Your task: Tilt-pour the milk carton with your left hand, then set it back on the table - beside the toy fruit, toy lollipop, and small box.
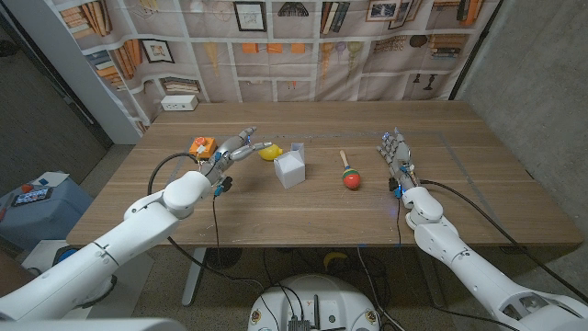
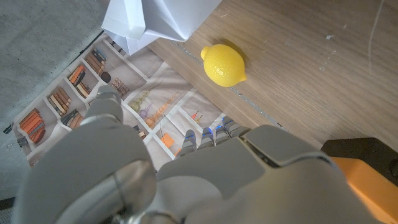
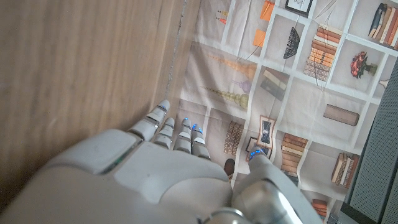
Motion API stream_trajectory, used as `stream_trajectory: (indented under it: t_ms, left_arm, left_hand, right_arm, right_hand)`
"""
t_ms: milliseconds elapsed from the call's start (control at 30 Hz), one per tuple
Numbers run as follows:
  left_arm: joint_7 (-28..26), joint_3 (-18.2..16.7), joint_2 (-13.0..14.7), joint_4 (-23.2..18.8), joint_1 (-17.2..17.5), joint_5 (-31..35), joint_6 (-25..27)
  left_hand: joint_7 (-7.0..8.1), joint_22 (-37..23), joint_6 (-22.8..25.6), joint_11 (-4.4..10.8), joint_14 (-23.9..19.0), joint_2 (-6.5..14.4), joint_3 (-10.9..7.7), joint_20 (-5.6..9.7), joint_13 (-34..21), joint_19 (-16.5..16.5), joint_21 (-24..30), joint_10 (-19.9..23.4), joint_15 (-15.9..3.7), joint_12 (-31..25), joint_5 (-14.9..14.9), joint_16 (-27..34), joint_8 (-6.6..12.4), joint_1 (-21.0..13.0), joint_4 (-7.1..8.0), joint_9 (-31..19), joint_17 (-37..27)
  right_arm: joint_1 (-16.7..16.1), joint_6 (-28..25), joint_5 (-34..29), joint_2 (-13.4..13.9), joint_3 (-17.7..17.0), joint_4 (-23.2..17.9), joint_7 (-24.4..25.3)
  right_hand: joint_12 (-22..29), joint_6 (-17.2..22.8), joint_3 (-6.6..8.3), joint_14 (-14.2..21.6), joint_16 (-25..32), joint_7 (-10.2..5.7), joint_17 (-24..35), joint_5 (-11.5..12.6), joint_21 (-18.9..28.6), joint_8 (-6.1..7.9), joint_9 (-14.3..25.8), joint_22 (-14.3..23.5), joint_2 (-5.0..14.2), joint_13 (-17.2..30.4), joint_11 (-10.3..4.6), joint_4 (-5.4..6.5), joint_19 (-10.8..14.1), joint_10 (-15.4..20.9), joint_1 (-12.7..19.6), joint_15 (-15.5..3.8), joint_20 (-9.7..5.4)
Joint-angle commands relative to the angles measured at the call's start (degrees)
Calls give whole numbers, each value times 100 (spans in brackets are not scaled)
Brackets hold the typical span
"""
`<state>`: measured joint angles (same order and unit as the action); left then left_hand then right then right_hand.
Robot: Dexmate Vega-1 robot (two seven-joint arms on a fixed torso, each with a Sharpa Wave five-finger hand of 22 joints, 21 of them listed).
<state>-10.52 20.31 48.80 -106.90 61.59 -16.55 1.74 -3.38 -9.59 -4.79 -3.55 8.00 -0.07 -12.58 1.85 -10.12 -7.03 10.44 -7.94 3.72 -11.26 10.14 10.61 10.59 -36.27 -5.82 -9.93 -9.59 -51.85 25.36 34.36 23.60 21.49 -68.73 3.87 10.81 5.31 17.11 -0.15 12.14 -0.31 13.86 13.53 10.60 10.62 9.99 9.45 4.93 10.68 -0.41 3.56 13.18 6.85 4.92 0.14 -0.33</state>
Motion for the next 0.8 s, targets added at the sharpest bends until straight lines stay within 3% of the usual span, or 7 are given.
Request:
stream_trajectory:
  t_ms: [33,300,500,800]
  left_arm:
    - [-72,-61,-308,496,-60,-139,-577]
    - [-79,-36,-596,926,-221,-222,-939]
    - [-45,-3,-751,1195,-311,-273,-1163]
    - [122,12,-952,1611,-400,-481,-1532]
  left_hand:
    - [14,-8,74,24,-68,39,-11,110,3,-13,13,71,-29,-44,-3,38,36,117,64,-13,-13]
    - [35,-12,228,62,-232,279,-4,107,9,11,29,213,-89,-58,22,57,53,405,211,-11,-21]
    - [56,-13,252,80,-254,337,6,126,11,14,30,226,-104,-47,30,46,48,500,252,-11,-17]
    - [20,-14,134,36,-94,497,68,168,13,-40,15,95,-48,38,51,-42,-33,912,428,-5,-24]
  right_arm:
    - [-69,-120,-189,182,-2,-497,231]
    - [-154,-255,-326,316,-31,-824,439]
    - [-199,-457,-285,457,-70,-1030,437]
    - [-231,-603,-121,518,-143,-1156,389]
  right_hand:
    - [39,71,53,-4,38,0,-3,-8,-15,23,11,12,127,14,3,-28,17,36,9,-65,-57]
    - [61,97,80,77,55,12,-24,-6,-34,29,10,9,121,10,0,-58,-58,113,29,-122,-144]
    - [61,93,84,91,50,26,-37,-9,-69,22,9,7,102,6,0,-72,-193,139,25,-124,-216]
    - [12,-5,43,-42,1,227,-32,-25,-56,-17,3,6,69,-11,40,-30,-318,76,-94,-43,-276]
